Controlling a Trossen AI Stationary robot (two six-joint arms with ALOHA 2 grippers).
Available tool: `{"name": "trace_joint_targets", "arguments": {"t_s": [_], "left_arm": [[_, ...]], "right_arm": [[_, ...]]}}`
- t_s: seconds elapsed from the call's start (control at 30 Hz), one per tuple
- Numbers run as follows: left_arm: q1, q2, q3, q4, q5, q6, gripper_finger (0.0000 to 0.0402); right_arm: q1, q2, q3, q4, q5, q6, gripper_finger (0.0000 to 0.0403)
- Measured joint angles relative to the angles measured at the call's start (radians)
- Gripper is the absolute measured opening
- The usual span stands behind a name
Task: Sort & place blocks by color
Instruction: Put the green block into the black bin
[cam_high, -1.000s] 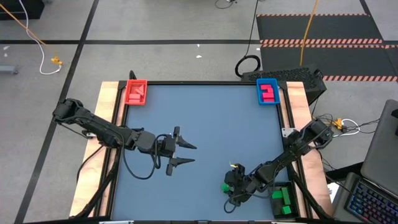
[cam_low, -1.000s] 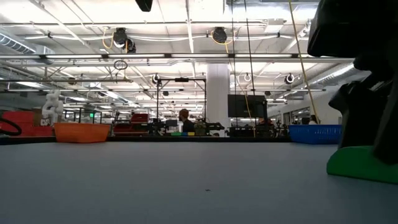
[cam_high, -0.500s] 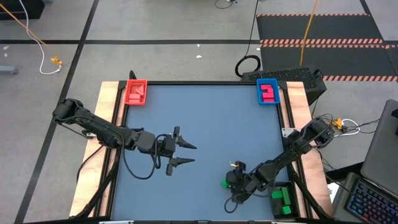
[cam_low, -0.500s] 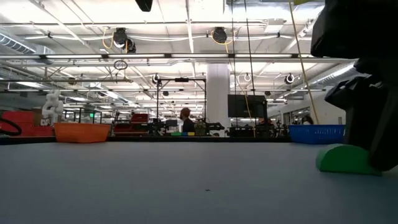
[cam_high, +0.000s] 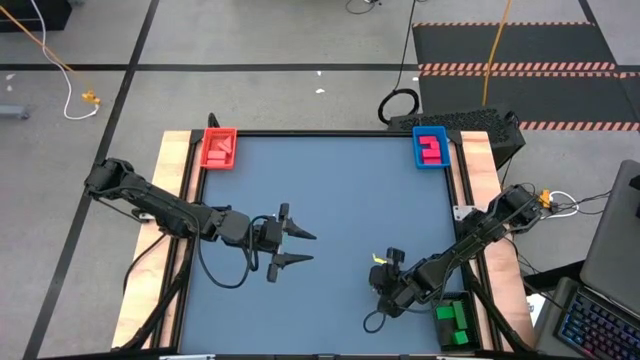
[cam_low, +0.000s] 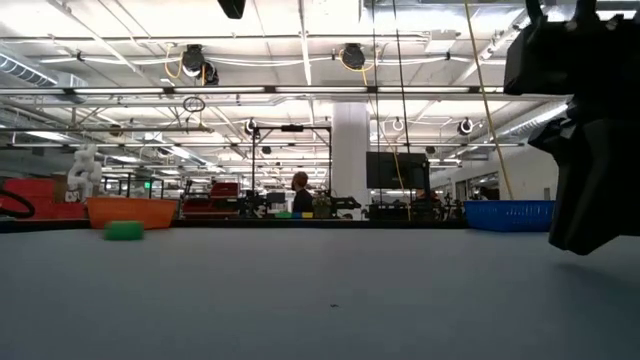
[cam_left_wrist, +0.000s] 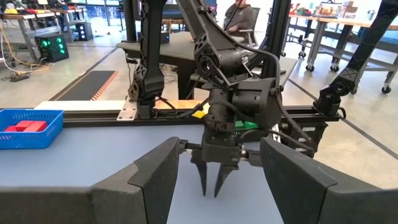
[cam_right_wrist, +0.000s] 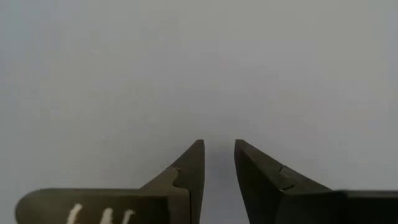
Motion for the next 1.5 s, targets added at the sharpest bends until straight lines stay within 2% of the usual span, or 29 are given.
{"name": "trace_joint_targets", "arguments": {"t_s": [0.2, 0.3, 0.37, 0.43, 0.53, 0.6, 0.67, 0.73, 0.8, 0.9, 1.03, 1.17, 1.3, 1.5], "left_arm": [[-0.009, -0.009, 0.000, -0.037, 0.004, -0.025, 0.0228], [-0.026, -0.069, 0.000, -0.146, 0.012, -0.074, 0.0228], [-0.032, -0.123, 0.000, -0.260, -0.004, -0.116, 0.0227], [-0.041, -0.168, 0.000, -0.381, -0.084, -0.185, 0.0227], [-0.052, -0.208, 0.000, -0.591, -0.272, -0.335, 0.0227], [-0.048, -0.208, 0.000, -0.744, -0.383, -0.472, 0.0227], [-0.024, -0.195, 0.000, -0.906, -0.416, -0.627, 0.0227], [0.010, -0.168, 0.000, -1.046, -0.375, -0.781, 0.0227], [0.049, -0.139, 0.000, -1.194, -0.281, -0.903, 0.0227], [0.121, -0.086, 0.000, -1.359, -0.163, -0.986, 0.0227], [0.209, -0.046, 0.000, -1.476, -0.091, -0.993, 0.0227], [0.308, -0.023, 0.000, -1.574, -0.062, -0.963, 0.0227], [0.415, -0.006, 0.000, -1.659, 0.017, -0.919, 0.0227], [0.555, 0.004, 0.000, -1.700, 0.051, -0.829, 0.0227]], "right_arm": [[-0.001, 0.000, 0.000, 0.144, 0.001, -0.114, 0.0083], [-0.011, -0.001, 0.001, 0.237, 0.004, -0.245, 0.0083], [-0.023, -0.001, 0.001, 0.295, 0.044, -0.353, 0.0083], [-0.040, -0.001, 0.002, 0.347, 0.120, -0.430, 0.0083], [-0.078, -0.001, 0.002, 0.386, 0.248, -0.492, 0.0084], [-0.111, -0.001, 0.002, 0.389, 0.291, -0.518, 0.0084], [-0.142, -0.001, 0.002, 0.393, 0.291, -0.553, 0.0087], [-0.168, -0.001, 0.002, 0.403, 0.281, -0.573, 0.0094], [-0.187, -0.001, 0.002, 0.431, 0.251, -0.593, 0.0106], [-0.201, -0.001, 0.002, 0.488, 0.211, -0.635, 0.0131], [-0.202, -0.002, 0.002, 0.539, 0.185, -0.681, 0.0166], [-0.197, -0.002, 0.002, 0.553, 0.183, -0.689, 0.0190], [-0.193, -0.002, -0.006, 0.565, 0.183, -0.696, 0.0201], [-0.194, -0.002, -0.060, 0.673, 0.152, -0.697, 0.0203]]}}
